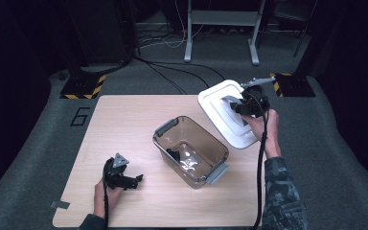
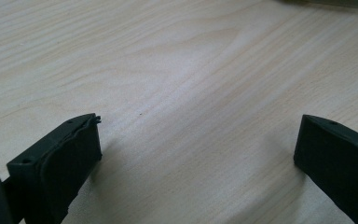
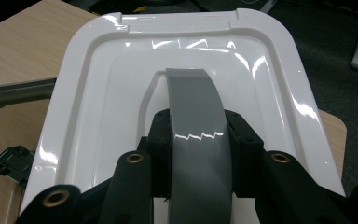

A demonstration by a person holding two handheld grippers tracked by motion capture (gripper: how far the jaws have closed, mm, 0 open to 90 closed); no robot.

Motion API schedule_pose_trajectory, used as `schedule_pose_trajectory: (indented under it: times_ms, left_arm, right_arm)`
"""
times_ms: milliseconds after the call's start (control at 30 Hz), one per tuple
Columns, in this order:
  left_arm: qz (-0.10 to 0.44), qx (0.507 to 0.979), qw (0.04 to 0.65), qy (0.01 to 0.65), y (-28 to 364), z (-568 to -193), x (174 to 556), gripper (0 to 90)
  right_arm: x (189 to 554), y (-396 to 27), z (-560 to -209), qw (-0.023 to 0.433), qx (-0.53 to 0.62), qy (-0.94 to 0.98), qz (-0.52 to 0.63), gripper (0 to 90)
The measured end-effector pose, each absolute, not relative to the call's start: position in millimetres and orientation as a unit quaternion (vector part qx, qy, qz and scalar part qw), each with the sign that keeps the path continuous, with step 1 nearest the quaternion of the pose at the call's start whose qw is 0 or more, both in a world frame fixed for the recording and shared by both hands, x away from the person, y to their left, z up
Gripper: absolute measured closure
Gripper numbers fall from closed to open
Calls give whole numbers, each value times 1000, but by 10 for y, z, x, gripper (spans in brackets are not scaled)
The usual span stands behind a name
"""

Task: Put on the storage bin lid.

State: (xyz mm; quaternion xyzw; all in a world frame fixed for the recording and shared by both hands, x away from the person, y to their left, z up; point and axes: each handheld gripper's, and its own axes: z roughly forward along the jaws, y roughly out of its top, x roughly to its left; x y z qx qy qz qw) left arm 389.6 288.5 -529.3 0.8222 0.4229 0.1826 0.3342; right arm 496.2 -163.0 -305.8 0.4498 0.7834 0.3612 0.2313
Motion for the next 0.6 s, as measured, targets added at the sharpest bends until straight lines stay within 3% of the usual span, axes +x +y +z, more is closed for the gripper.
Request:
schedule_pose_trajectory:
  times_ms: [600]
  left_arm:
    - [186,819,338,425,2879,-5302,3895,2]
  right_arm:
    - [4851,-1255,-2936,217,419,799,373,670]
